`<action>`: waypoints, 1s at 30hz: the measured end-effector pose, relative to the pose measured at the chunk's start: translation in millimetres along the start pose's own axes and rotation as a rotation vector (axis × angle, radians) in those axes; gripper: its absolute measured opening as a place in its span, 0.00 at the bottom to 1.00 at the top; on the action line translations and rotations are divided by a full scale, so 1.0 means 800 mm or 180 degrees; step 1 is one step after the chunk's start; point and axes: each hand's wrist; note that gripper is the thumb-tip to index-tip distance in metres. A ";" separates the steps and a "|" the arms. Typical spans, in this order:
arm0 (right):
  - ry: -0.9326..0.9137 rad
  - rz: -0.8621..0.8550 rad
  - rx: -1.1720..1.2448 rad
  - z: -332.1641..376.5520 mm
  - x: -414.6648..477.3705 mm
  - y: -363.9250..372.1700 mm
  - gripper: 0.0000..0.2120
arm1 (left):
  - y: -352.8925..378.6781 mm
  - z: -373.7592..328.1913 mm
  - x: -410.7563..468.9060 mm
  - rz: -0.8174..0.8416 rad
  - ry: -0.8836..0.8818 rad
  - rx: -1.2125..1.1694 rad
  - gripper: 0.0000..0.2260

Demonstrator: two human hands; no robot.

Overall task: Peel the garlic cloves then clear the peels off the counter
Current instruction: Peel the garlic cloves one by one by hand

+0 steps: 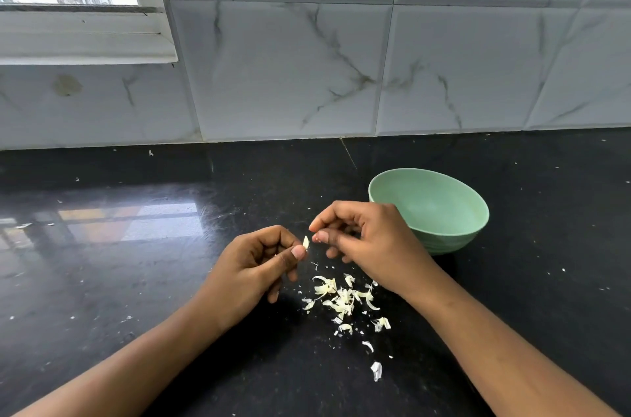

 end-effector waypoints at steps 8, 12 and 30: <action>-0.0003 0.0067 0.0004 0.001 0.000 -0.002 0.04 | -0.002 0.001 -0.001 -0.0078 0.0047 0.0159 0.07; 0.0026 0.0166 0.0057 -0.002 0.001 0.005 0.01 | 0.000 -0.002 -0.001 -0.0250 0.0120 0.0208 0.06; 0.0236 0.0451 0.0667 -0.001 0.002 0.010 0.05 | 0.001 -0.019 0.000 -0.0267 -0.0889 -0.1035 0.06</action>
Point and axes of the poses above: each hand's wrist, its own x-axis towards the middle knuckle, its own y-axis out of the palm, z = x × y, and after that the axes turned 6 degrees about y, right-handed
